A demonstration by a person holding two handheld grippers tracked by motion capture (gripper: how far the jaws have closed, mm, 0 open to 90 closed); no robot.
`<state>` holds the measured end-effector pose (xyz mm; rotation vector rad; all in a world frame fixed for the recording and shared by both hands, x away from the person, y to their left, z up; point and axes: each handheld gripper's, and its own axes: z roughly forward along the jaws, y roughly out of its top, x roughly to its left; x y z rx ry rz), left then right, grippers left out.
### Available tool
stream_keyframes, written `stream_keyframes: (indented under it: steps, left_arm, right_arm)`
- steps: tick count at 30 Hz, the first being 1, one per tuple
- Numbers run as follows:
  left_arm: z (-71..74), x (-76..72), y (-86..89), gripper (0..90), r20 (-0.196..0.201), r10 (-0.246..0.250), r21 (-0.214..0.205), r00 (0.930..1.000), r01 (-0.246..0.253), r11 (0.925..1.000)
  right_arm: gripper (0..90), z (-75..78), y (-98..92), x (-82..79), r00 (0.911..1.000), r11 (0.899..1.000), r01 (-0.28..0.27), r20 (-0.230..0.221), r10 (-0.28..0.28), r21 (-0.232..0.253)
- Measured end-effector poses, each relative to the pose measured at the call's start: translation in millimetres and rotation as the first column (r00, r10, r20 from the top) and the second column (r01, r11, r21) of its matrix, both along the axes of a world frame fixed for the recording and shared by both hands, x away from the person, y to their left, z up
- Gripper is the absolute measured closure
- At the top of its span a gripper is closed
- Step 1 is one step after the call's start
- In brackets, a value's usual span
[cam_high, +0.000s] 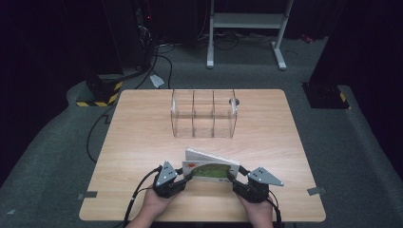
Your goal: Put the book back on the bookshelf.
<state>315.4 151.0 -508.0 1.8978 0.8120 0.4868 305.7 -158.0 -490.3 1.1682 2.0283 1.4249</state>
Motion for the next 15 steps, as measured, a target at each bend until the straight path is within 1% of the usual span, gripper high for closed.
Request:
stream_keyframes:
  steps: [1,4,5,6,7,10,13,15]
  left_arm:
    - [-1.6,-0.5,1.2,57.9,-0.019,0.010,-0.007,0.9998,-0.010,0.9999]
    - [-1.9,0.4,4.4,52.1,-0.027,0.018,-0.007,0.9995,-0.018,0.9998]
    - [-1.9,1.4,7.0,49.1,-0.039,0.026,-0.025,0.9989,-0.027,0.9993]
    - [-1.9,1.4,7.0,46.6,-0.039,0.026,-0.025,0.9989,-0.027,0.9993]
    - [-1.5,2.3,8.5,44.7,-0.040,0.035,-0.027,0.9986,-0.036,0.9990]
    - [-1.3,2.7,9.0,41.4,-0.035,0.040,-0.023,0.9986,-0.041,0.9989]
    - [-1.9,3.8,9.0,39.3,-0.041,0.048,-0.024,0.9980,-0.049,0.9985]
    - [-2.4,4.6,8.8,38.3,-0.044,0.053,-0.024,0.9976,-0.054,0.9983]
  right_arm:
    - [48.4,0.7,0.4,-2.7,0.9999,1.000,-0.015,0.007,0.015,0.001]
    - [46.9,2.7,0.3,-5.4,0.9995,1.000,-0.025,0.018,0.025,0.008]
    - [44.2,4.9,0.5,-7.6,0.9991,0.999,-0.034,0.025,0.034,0.013]
    - [44.2,4.9,0.5,-7.6,0.9991,0.999,-0.034,0.025,0.034,0.013]
    - [40.6,7.2,2.0,-8.2,0.9987,0.999,-0.044,0.027,0.044,0.006]
    - [37.4,7.4,4.1,-7.1,0.9983,0.999,-0.052,0.029,0.052,0.004]
    - [36.7,8.3,5.2,-4.9,0.9978,0.998,-0.058,0.031,0.058,0.001]
    - [36.5,11.1,6.3,-1.2,0.9968,0.997,-0.072,0.037,0.072,-0.002]
